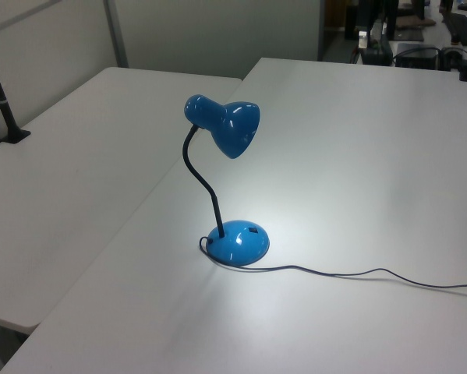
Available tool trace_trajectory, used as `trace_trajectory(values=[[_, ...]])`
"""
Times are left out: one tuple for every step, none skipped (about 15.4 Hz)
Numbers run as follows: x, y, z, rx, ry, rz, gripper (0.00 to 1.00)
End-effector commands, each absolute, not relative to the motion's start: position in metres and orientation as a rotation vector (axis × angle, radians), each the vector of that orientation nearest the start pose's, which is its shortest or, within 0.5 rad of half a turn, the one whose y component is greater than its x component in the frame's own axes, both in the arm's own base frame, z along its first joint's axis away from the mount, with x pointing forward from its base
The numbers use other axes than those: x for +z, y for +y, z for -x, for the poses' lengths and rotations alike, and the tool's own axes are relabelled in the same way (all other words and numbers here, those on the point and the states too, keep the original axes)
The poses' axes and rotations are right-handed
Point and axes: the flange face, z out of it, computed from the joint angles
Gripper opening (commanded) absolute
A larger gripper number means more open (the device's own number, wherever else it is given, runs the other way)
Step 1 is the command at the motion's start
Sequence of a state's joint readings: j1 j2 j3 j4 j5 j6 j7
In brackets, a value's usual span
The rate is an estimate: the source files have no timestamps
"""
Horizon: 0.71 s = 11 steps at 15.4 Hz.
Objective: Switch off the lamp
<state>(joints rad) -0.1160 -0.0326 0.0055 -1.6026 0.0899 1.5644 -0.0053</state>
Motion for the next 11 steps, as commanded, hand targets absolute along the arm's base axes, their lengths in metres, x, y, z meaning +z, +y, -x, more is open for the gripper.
trace_trajectory(values=[[0.632,-0.049,-0.538,0.054,0.186,3.063,1.0],[0.632,-0.049,-0.538,0.054,0.186,3.063,1.0],[0.632,-0.051,-0.537,0.056,0.179,3.062,1.0],[0.632,-0.054,-0.537,0.052,0.185,3.056,1.0],[0.633,-0.059,-0.536,0.051,0.2,3.047,1.0],[0.632,-0.058,-0.535,0.065,0.198,3.047,1.0],[0.63,-0.058,-0.535,0.079,0.195,3.046,1.0],[0.63,-0.058,-0.535,0.079,0.195,3.046,1.0],[0.631,-0.058,-0.534,0.076,0.195,3.046,1.0],[0.631,-0.059,-0.534,0.079,0.197,3.046,1.0],[0.631,-0.058,-0.534,0.079,0.195,3.046,1.0]])
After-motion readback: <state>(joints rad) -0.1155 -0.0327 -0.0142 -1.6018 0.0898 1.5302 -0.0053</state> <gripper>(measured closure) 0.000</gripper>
